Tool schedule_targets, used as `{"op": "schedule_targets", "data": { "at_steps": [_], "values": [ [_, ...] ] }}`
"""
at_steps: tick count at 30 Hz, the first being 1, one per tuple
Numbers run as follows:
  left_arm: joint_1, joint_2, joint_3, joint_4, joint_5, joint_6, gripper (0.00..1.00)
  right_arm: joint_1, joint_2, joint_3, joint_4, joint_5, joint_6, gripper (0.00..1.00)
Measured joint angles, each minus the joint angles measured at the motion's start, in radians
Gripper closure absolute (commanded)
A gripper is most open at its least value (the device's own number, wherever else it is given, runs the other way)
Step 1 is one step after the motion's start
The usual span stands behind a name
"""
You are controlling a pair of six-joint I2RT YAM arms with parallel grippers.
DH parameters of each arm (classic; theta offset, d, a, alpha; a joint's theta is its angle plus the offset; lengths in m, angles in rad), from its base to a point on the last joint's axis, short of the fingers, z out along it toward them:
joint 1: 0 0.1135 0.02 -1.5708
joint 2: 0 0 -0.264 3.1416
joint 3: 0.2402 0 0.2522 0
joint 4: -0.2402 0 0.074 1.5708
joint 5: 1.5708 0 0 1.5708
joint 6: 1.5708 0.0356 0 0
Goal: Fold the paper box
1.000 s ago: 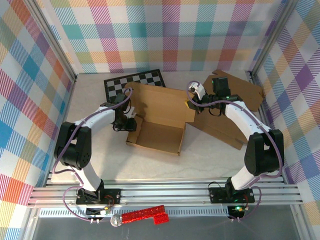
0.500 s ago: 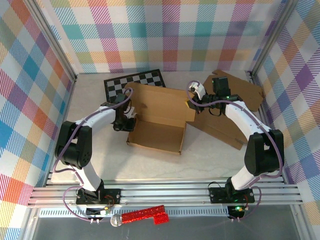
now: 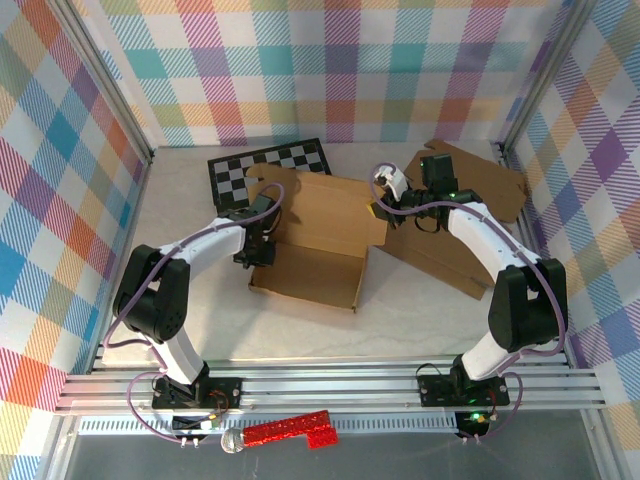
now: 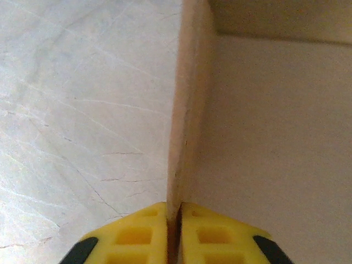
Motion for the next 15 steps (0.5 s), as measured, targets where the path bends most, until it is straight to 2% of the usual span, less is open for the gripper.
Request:
{"op": "schedule_targets", "data": {
  "at_steps": [5,10,11,15],
  "values": [
    [0.054,0.047,0.013,0.001,0.058,0.014,0.81,0.002,0.000,0.000,-0.003,0.000,0.000,1.00],
    [0.058,0.078,0.021,0.000,0.098,0.037,0.93,0.002,0.000,0.000,-0.003,0.000,0.000,1.00],
    [0.058,0.079,0.023,0.000,0.102,0.040,0.99,0.002,0.000,0.000,-0.003,0.000,0.000,1.00],
    [0.058,0.080,0.027,-0.003,0.101,0.048,1.00,0.002,0.000,0.000,-0.003,0.000,0.000,1.00]
  ]
}}
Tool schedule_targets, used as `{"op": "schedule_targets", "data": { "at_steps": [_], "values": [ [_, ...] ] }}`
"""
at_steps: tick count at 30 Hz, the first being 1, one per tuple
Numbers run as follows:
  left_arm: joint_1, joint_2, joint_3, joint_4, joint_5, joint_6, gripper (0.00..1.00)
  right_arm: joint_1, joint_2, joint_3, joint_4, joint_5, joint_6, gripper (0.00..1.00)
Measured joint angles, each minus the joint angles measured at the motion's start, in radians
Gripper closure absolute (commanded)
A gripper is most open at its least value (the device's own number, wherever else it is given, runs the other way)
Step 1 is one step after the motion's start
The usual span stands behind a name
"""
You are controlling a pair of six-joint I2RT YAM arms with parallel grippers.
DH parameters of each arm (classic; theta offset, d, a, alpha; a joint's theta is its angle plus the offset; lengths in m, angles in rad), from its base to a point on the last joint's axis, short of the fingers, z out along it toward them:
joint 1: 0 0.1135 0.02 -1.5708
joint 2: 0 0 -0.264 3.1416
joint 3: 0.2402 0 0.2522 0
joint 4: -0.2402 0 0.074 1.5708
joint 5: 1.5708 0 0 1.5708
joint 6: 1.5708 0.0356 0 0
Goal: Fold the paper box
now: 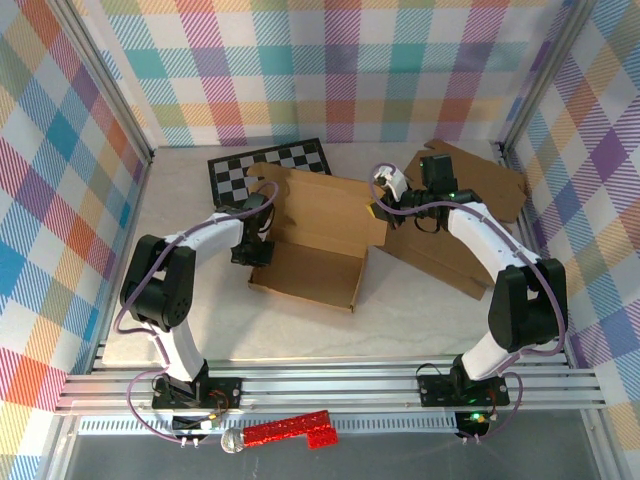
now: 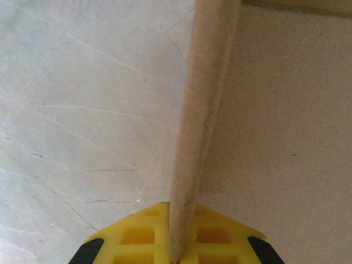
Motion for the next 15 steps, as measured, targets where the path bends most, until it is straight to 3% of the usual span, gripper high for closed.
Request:
{"op": "schedule_targets", "data": {
  "at_steps": [15],
  "values": [
    [-0.092,-0.069,-0.045,-0.021,-0.231,-0.095,1.00,0.002,0.000,0.000,0.004,-0.010,0.000,1.00]
  ]
}}
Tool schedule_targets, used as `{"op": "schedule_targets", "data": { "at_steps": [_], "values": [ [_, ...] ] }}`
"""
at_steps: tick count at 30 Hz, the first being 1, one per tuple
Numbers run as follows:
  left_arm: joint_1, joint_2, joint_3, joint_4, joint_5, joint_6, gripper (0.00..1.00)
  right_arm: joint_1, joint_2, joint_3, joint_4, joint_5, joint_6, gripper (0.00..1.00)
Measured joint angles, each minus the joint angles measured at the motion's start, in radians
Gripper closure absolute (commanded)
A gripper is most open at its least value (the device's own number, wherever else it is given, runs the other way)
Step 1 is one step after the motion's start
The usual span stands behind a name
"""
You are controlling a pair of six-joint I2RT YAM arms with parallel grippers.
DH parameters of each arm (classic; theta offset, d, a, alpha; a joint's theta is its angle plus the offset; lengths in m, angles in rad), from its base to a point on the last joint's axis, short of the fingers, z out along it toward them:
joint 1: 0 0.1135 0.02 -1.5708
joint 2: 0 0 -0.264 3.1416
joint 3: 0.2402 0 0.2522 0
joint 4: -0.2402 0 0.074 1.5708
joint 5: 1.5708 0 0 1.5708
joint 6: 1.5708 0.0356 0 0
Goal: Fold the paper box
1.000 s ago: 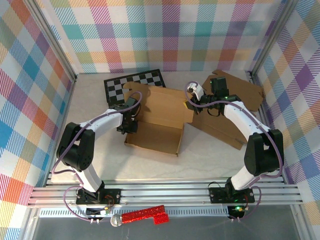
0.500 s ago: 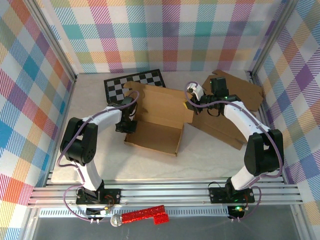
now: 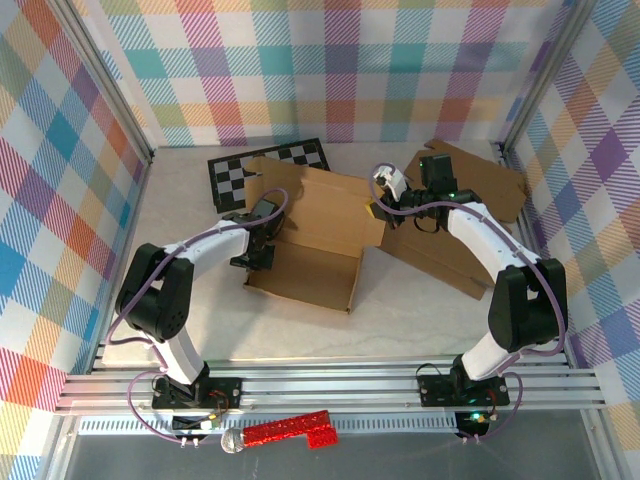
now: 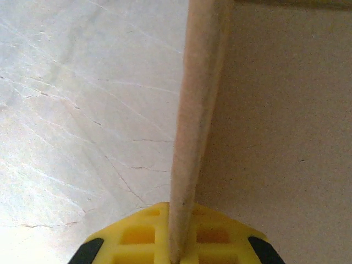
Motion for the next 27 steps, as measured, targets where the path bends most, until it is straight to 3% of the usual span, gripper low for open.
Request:
{"op": "schedule_targets", "data": {
  "at_steps": [5,9,13,18,27],
  "values": [
    [-0.001,0.000,-0.009,0.013,0.035,-0.010,0.97,0.000,0.000,0.000,0.000,0.000,0.000,1.00],
    [0.000,0.006,-0.025,0.019,0.112,-0.034,0.63,0.006,0.000,0.000,-0.003,0.012,-0.004,1.00],
    [0.003,0.005,-0.026,0.022,0.161,-0.069,0.39,0.015,-0.001,0.000,-0.002,0.031,-0.017,1.00],
    [0.020,-0.042,-0.019,0.006,0.216,-0.100,0.32,0.020,-0.013,-0.011,0.013,0.048,-0.044,1.00],
    [0.104,-0.163,0.090,-0.049,0.284,-0.079,0.29,0.021,-0.031,-0.023,0.023,0.051,-0.084,1.00]
  ]
}}
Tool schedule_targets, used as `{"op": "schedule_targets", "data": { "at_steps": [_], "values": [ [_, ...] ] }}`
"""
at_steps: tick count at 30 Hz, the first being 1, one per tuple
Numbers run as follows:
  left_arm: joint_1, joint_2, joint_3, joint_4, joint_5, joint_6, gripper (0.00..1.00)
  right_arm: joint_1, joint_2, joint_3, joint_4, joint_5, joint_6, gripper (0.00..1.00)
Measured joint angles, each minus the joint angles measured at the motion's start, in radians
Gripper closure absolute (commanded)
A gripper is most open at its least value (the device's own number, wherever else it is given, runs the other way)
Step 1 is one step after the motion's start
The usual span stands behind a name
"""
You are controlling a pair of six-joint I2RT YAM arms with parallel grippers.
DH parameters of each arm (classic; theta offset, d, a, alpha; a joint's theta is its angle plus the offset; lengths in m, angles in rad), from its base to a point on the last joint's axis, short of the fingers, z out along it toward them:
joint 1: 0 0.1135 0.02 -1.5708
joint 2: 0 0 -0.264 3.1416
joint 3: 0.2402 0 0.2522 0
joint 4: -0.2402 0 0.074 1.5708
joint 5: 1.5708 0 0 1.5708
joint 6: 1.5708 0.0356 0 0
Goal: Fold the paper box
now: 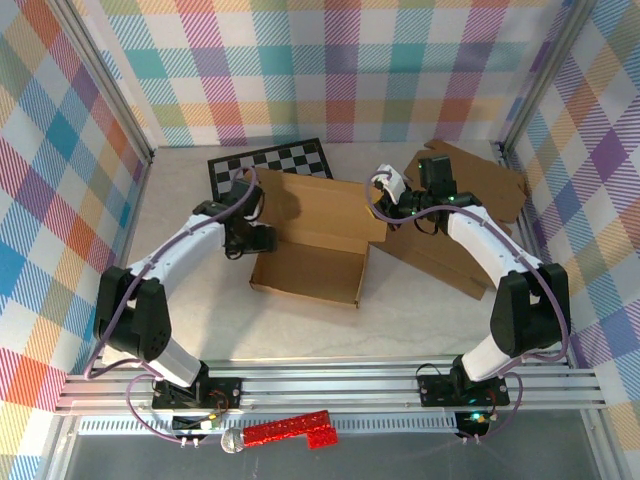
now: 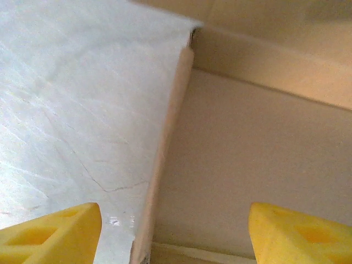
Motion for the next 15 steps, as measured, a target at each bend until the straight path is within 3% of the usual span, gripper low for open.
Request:
{"op": "schedule_targets", "data": {
  "at_steps": [9,15],
  "values": [
    [0.216,0.007,0.141,0.006,0.021,0.148,0.31,0.000,0.000,0.000,0.000,-0.011,-0.027,1.00],
    [0.233,0.057,0.173,0.147,0.134,0.303,0.32,0.000,0.000,0.000,-0.001,-0.018,-0.027,1.00]
  ]
}}
